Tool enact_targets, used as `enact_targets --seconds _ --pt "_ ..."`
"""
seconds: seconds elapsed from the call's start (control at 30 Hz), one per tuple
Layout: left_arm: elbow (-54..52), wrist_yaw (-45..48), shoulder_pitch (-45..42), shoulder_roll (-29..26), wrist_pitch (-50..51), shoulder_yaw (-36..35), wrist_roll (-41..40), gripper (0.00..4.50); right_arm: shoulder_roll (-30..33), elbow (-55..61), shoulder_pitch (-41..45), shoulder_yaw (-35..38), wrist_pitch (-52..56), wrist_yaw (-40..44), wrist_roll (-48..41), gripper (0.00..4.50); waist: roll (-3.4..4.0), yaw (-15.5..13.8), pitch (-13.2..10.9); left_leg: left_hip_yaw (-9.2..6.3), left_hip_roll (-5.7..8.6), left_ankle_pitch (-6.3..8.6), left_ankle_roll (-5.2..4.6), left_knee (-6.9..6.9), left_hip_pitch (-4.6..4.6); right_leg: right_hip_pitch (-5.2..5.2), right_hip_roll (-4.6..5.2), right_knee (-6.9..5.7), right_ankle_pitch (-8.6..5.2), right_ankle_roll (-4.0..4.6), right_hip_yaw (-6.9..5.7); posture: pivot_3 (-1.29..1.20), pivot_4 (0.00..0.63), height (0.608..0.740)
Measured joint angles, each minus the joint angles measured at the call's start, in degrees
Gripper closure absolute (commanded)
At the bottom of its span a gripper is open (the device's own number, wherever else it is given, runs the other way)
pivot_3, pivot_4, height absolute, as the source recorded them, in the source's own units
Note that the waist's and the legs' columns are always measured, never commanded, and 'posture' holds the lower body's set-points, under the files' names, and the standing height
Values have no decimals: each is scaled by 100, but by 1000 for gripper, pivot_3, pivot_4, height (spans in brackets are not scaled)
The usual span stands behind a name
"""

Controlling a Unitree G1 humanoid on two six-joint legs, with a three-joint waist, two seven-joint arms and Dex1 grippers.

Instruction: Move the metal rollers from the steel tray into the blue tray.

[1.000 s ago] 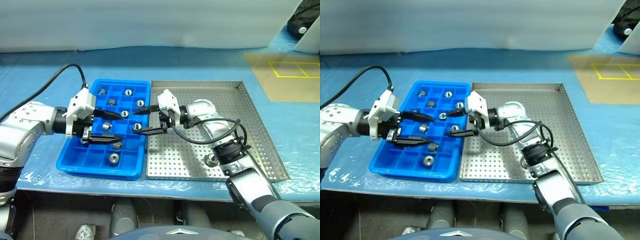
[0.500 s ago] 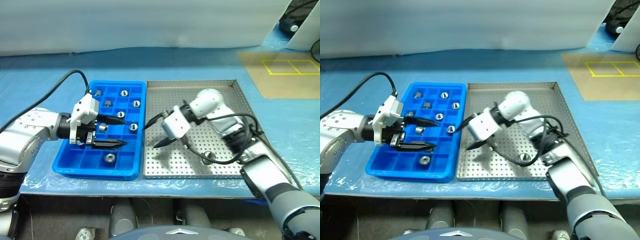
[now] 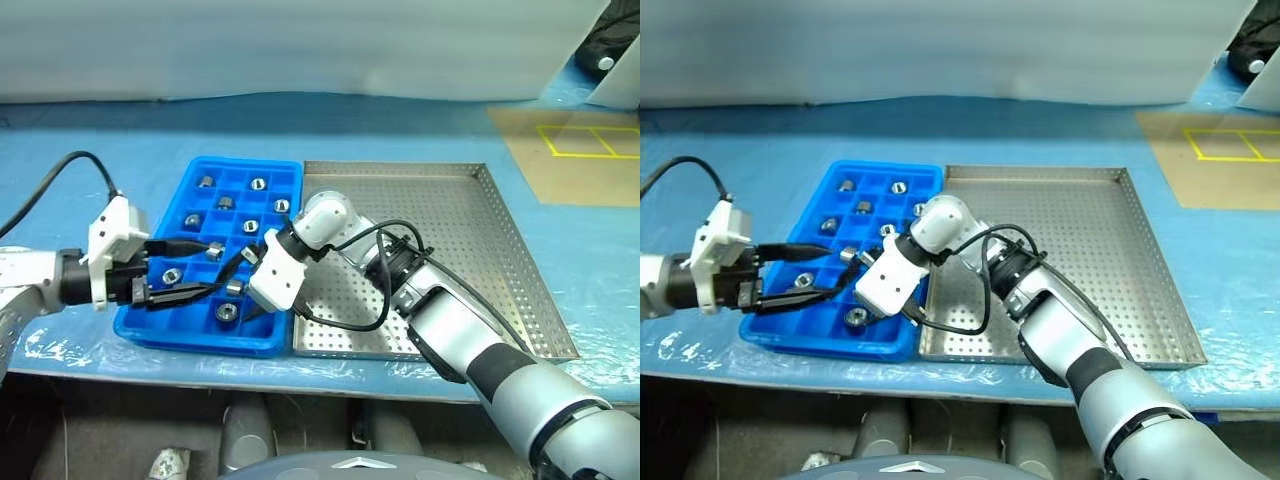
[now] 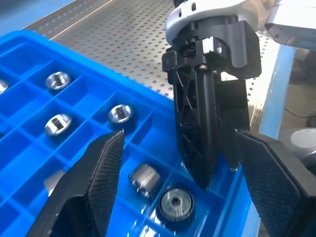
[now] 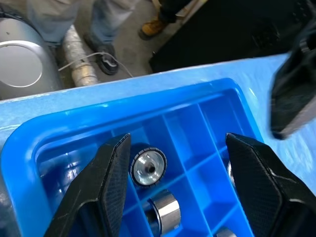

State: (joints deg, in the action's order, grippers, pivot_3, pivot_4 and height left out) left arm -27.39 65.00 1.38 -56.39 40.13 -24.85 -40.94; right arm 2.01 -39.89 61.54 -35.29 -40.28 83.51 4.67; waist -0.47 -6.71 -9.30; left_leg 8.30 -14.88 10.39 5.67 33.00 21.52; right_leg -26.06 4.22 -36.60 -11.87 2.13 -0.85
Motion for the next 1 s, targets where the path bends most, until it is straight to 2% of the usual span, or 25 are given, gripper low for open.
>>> enact_targets --seconds 0.17,0.33,0.57,0.7,0.83,1.0 --pt "-610 -313 849 102 168 -718 -85 755 -349 -603 137 -93 -492 178 3 1374 3 -96 -3 -11 -9 0 0 -6 5 -4 -2 -2 -5 7 -16 529 150 740" --pt "-872 -563 1262 236 163 -1047 -61 755 -794 -1364 437 -168 -1033 49 220 1374 8 -241 -6 -25 -10 0 1 -20 8 -5 -2 -1 -12 16 -28 556 150 740" --pt "-949 -786 1234 262 160 -1153 -148 755 -921 -2480 1237 -148 -1561 -1022 1035 1374 31 -429 -19 -36 -8 0 1 -23 15 -4 -1 -1 -14 17 -36 539 150 740" --pt "-840 -801 1077 160 134 -1146 -131 755 -764 -2667 1473 -302 -1960 -1766 1760 1374 29 -455 -18 -40 -8 -1 4 -24 21 -10 -2 -1 -16 14 -38 517 150 740" --pt "-536 -761 813 23 21 -1047 -43 755 -565 -2684 1615 -771 -2492 -2481 2717 1374 17 -466 -11 -40 -7 -3 7 -24 23 -14 -3 -1 -22 10 -38 489 150 740" --pt "-306 -696 531 -38 -94 -813 -22 755 -674 -2682 1724 -997 -2873 -3088 3200 1374 12 -376 -8 -40 -5 -3 7 -23 30 -18 -3 -2 -30 8 -37 472 150 740"
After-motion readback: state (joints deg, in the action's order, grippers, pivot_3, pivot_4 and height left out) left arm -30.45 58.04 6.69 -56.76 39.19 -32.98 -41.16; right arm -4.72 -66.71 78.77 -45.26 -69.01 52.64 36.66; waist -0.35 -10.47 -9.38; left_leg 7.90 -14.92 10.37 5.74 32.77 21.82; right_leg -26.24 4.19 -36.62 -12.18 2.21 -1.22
